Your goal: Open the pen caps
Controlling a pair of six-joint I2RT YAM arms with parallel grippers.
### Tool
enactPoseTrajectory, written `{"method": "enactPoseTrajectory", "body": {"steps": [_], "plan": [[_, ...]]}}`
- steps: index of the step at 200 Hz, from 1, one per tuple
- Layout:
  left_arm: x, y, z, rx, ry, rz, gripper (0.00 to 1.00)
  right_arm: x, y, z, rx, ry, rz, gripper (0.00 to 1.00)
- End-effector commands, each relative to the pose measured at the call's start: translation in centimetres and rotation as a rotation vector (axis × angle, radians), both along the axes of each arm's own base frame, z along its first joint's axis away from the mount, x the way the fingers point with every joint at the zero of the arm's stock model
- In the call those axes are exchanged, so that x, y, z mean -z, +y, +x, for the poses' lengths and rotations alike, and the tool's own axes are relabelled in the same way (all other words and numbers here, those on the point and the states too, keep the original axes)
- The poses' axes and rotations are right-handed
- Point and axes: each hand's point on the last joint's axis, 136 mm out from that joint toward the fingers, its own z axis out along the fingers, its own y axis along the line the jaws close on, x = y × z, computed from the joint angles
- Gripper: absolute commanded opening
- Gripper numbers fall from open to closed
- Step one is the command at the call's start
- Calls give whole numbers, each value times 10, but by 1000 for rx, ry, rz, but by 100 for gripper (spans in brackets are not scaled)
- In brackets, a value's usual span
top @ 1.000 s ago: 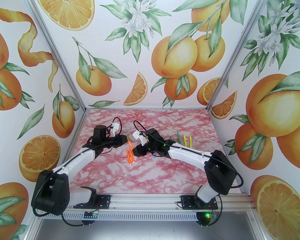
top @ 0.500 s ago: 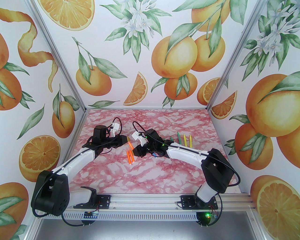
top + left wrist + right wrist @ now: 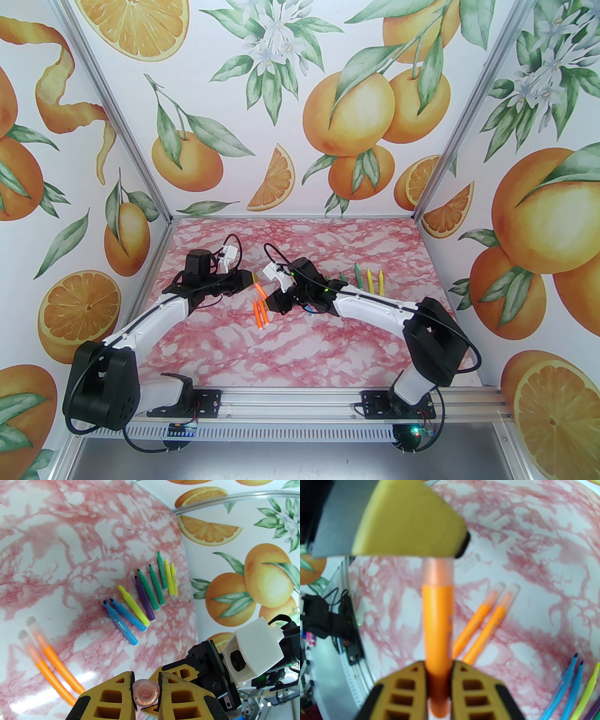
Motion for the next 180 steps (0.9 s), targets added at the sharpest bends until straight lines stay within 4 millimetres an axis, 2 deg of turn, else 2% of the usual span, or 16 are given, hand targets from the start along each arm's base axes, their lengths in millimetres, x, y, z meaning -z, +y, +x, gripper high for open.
{"method": "enactPoseTrajectory", "body": {"steps": [1,56,180], "plan": [[-26,29,34,-117,-120,57,0,29,-26,-21,-7,53,-131,0],[-32,44,38,-157,-126,60,0,37,-35,-25,-7,49,-163,0],[-44,60,52,-234,-136,19,0,42,-45,-38,-29,53,-168,0]]}}
